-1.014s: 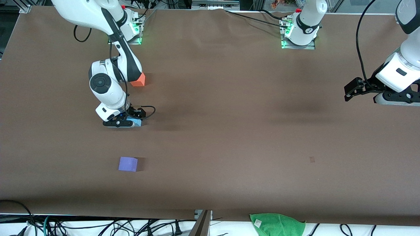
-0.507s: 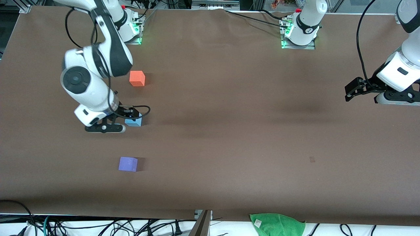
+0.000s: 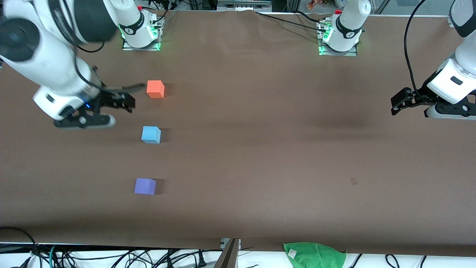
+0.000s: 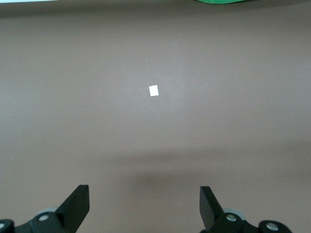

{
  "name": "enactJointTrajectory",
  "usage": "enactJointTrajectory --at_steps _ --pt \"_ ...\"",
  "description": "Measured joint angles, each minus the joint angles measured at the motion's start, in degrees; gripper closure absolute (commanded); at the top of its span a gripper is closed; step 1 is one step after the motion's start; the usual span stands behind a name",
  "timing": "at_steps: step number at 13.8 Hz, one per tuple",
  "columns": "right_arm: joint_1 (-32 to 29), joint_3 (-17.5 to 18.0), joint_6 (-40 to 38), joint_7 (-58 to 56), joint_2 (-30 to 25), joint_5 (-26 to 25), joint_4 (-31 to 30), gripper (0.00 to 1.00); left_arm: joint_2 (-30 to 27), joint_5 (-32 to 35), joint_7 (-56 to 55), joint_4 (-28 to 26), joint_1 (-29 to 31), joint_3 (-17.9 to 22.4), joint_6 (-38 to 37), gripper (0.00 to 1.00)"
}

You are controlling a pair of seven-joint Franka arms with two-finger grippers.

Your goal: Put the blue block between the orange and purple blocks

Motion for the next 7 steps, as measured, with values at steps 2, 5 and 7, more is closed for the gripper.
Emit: enactJointTrajectory --at_steps 2,5,7 --pt "-4.00 1.23 -0.92 -2.71 -4.94 1.93 -4.09 0.00 0.00 0.00 0.00 0.00 -0.01 -0.01 0.00 0.00" --pt "-12.29 6.49 -0.87 -6.05 -9.41 2.74 -8.88 0.00 0.00 0.00 0.00 0.00 -0.01 -0.01 0.00 0.00" --pt "-13.38 7.24 -0.76 -6.23 -9.78 2.75 -9.33 0.00 0.00 0.00 0.00 0.01 -0.01 -0.01 0.00 0.00"
